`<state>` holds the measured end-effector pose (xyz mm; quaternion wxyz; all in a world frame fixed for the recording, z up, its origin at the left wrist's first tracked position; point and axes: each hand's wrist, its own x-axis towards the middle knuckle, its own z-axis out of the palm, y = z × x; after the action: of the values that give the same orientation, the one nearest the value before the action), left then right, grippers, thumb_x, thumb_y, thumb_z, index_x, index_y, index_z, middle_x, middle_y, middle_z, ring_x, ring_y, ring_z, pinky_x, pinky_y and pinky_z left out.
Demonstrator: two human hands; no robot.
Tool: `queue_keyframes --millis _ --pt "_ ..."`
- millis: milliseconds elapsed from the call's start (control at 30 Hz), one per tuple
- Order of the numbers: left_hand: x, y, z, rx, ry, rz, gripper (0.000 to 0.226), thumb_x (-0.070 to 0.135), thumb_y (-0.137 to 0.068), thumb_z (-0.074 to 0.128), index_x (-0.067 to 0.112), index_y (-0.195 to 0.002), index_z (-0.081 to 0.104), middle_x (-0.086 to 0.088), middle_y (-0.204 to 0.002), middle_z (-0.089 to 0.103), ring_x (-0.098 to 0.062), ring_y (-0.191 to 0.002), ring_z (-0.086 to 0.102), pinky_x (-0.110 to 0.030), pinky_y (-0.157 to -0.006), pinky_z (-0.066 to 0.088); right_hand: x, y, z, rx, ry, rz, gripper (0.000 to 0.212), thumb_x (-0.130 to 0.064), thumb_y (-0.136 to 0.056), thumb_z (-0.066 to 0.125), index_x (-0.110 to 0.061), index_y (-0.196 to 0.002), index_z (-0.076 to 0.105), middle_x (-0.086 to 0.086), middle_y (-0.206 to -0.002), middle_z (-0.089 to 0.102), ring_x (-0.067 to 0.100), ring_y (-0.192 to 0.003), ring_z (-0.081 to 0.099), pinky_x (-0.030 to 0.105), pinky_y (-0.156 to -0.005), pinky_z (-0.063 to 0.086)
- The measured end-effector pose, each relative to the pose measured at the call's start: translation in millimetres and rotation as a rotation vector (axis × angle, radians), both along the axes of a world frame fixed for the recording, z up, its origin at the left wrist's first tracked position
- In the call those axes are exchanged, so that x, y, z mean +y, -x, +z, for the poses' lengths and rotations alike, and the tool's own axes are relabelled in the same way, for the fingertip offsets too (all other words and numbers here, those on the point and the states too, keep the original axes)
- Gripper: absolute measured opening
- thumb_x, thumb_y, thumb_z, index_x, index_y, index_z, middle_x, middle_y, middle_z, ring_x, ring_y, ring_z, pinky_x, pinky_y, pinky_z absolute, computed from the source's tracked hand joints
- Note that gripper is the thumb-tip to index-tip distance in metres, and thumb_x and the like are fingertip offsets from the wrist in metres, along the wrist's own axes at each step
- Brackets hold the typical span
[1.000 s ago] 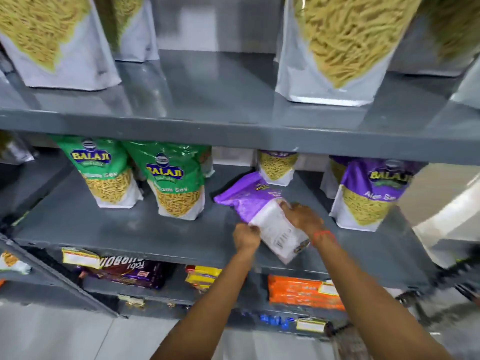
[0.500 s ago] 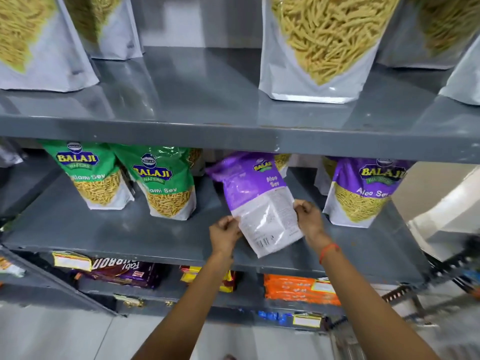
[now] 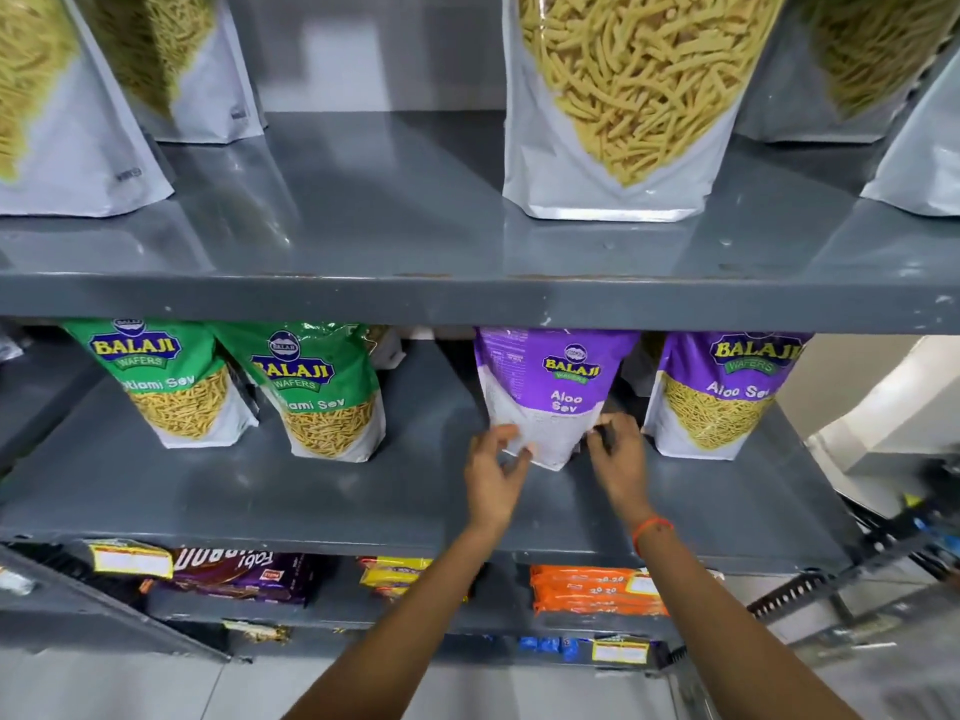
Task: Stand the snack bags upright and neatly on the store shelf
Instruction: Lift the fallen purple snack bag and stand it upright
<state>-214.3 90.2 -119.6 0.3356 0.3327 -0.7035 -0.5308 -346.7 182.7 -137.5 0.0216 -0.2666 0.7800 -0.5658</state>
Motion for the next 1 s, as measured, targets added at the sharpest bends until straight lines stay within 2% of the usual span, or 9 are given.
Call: queue_keyframes --millis 67,133,233,367,467,600,767,900,1000 --pt "14.5 0.3 -1.5 -0.012 -0.049 -0.073 0.055 0.033 -0.066 0.074 0.007 -0.111 0.057 -0.002 -0.108 0.056 -0.014 -0.101 0.056 -0.021 -0.087 0.047 4.0 -15.9 -0.9 0.027 0.047 0.067 0.008 -0.018 -0.075 0.047 -0.021 -0.079 0.054 0.007 -0.108 0.057 0.032 -0.111 0.052 0.045 -0.098 0.043" --pt "15.0 0.3 -1.0 0.004 -0.106 -0.096 0.076 0.048 -0.059 0.071 0.011 -0.121 0.049 0.002 -0.117 0.055 -0.007 -0.108 0.055 -0.023 -0.094 0.044 7.3 -30.1 1.0 0.040 0.033 0.129 0.015 -0.019 -0.074 0.043 -0.011 -0.077 0.056 0.008 -0.126 0.054 0.020 -0.123 0.047 0.022 -0.104 0.037" --pt "6.9 1.2 -0.4 0.081 -0.217 -0.193 0.072 0.025 -0.065 0.080 0.018 -0.122 0.036 0.007 -0.119 0.053 0.012 -0.103 0.055 -0.010 -0.090 0.045 6.6 -48.2 2.3 0.024 0.043 0.144 0.031 -0.018 -0.076 0.042 -0.004 -0.097 0.060 0.003 -0.130 0.053 0.006 -0.120 0.048 0.007 -0.099 0.036" --pt "-6.3 12.1 4.0 0.132 -0.277 -0.170 0.076 0.022 -0.056 0.081 0.014 -0.118 0.038 0.005 -0.111 0.058 0.015 -0.090 0.059 -0.006 -0.076 0.048 5.1 -66.3 -1.9 0.080 0.041 0.080 0.042 0.003 -0.073 0.041 -0.010 -0.108 0.059 -0.005 -0.112 0.060 0.012 -0.106 0.051 0.008 -0.094 0.039" --pt "-23.1 19.4 5.6 0.106 -0.228 -0.107 0.064 0.030 -0.053 0.080 0.017 -0.107 0.048 -0.003 -0.106 0.062 0.004 -0.087 0.061 -0.008 -0.071 0.049 0.8 -66.3 1.2 0.065 0.045 0.037 0.035 0.007 -0.069 0.037 -0.010 -0.093 0.057 0.003 -0.101 0.060 0.023 -0.100 0.053 0.034 -0.091 0.047" --pt "-44.3 16.3 5.0 0.061 -0.172 -0.134 0.037 0.008 -0.066 0.079 0.014 -0.095 0.057 -0.012 -0.098 0.066 -0.011 -0.082 0.063 -0.017 -0.071 0.052 -11.4 -27.2 13.5 -0.145 -0.005 -0.110 0.054 0.017 -0.073 0.045 -0.003 -0.123 0.046 0.017 -0.127 0.050 0.038 -0.122 0.046 0.045 -0.101 0.044" --pt "-70.0 12.8 -0.7 0.079 -0.155 -0.100 0.019 0.001 -0.076 0.069 0.008 -0.089 0.059 -0.012 -0.094 0.066 0.010 -0.067 0.061 -0.023 -0.076 0.050 -29.0 18.9 28.2 -0.383 -0.125 0.173 0.087 0.007 -0.070 0.064 -0.006 -0.143 0.017 0.015 -0.151 0.030 0.029 -0.138 0.031 0.043 -0.114 0.028" --pt "-83.5 14.3 -3.2 0.051 -0.176 -0.065 0.008 0.005 -0.080 0.063 0.010 -0.074 0.066 -0.008 -0.064 0.067 0.009 -0.049 0.047 -0.024 -0.064 0.042 -36.5 11.7 23.3 -0.432 -0.106 0.098 0.067 0.015 -0.073 0.054 -0.007 -0.134 0.034 0.022 -0.135 0.048 0.029 -0.118 0.049 0.041 -0.103 0.040" --pt "-97.5 19.7 -11.4 0.025 -0.247 -0.091 0.025 0.010 -0.080 0.062 0.022 -0.059 0.061 0.016 -0.050 0.064 -0.012 -0.066 0.051 -0.037 -0.072 0.044 -33.7 -0.4 8.5 -0.392 -0.113 0.014 0.056 0.006 -0.078 0.058 -0.010 -0.129 0.042 0.021 -0.132 0.051 0.033 -0.118 0.053 0.050 -0.106 0.042"
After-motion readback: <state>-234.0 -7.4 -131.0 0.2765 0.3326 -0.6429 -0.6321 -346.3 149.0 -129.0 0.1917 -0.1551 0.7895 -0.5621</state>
